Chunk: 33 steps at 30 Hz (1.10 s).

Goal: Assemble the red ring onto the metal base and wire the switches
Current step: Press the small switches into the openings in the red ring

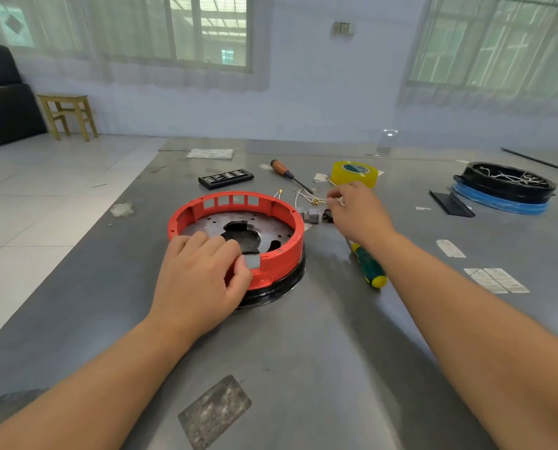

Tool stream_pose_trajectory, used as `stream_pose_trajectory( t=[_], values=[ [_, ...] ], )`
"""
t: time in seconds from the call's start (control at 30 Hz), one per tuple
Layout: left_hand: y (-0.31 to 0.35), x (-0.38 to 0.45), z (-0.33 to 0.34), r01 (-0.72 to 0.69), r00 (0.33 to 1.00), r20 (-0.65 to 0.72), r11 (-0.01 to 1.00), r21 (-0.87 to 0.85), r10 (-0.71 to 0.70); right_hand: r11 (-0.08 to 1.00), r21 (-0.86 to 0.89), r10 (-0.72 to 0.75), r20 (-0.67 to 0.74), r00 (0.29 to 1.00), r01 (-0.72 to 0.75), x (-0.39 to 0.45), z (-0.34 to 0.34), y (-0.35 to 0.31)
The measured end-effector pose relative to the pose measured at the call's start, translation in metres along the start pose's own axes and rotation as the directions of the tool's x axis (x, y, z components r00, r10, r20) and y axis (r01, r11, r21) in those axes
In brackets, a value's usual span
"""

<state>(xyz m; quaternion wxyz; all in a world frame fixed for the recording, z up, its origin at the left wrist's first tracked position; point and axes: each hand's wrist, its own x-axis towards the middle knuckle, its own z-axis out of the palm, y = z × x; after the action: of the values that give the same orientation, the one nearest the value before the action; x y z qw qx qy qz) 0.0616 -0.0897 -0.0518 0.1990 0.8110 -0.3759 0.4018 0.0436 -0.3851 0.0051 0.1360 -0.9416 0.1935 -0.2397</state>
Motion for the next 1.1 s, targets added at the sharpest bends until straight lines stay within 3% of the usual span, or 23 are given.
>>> stream_pose_trajectory(
  t=[0.13, 0.2, 0.53, 0.67, 0.77, 0.87, 0.97, 1.1],
  values=[
    [-0.002, 0.0, 0.005, 0.001, 1.0, -0.017, 1.0, 0.012, -0.001, 0.966, -0.258, 0.082, 0.345, 0.935, 0.01, 0.032, 0.015, 0.008],
    [-0.004, 0.0, 0.007, 0.003, 1.0, -0.013, 1.0, 0.003, -0.003, 0.951, -0.303, 0.07, 0.413, 0.908, 0.064, 0.039, 0.023, 0.011],
    [-0.007, -0.001, 0.01, 0.02, 1.0, -0.006, 0.999, -0.031, -0.02, 0.952, -0.29, -0.006, 0.289, 0.957, 0.094, 0.043, 0.023, 0.023],
    [-0.006, -0.001, 0.006, 0.012, 1.0, 0.001, 0.998, -0.058, -0.012, 0.986, -0.138, -0.072, 0.164, 0.984, 0.096, 0.024, 0.008, 0.014],
    [-0.004, -0.004, 0.002, -0.012, 1.0, -0.016, 0.999, -0.051, 0.011, 0.984, 0.088, -0.161, 0.116, 0.98, 0.152, -0.003, -0.005, -0.005],
    [-0.001, -0.008, -0.005, -0.045, 0.999, -0.022, 0.998, -0.048, 0.044, 0.921, 0.32, -0.255, 0.059, 0.965, 0.223, -0.039, -0.015, -0.033],
    [0.003, -0.012, -0.012, -0.081, 0.996, -0.036, 0.995, -0.057, 0.079, 0.862, 0.431, -0.289, -0.016, 0.957, 0.267, -0.069, -0.013, -0.062],
    [0.009, -0.009, -0.021, -0.001, 1.0, -0.031, 0.989, -0.147, -0.004, 0.774, 0.55, -0.305, -0.112, 0.946, 0.315, -0.096, -0.003, -0.089]
  ],
)
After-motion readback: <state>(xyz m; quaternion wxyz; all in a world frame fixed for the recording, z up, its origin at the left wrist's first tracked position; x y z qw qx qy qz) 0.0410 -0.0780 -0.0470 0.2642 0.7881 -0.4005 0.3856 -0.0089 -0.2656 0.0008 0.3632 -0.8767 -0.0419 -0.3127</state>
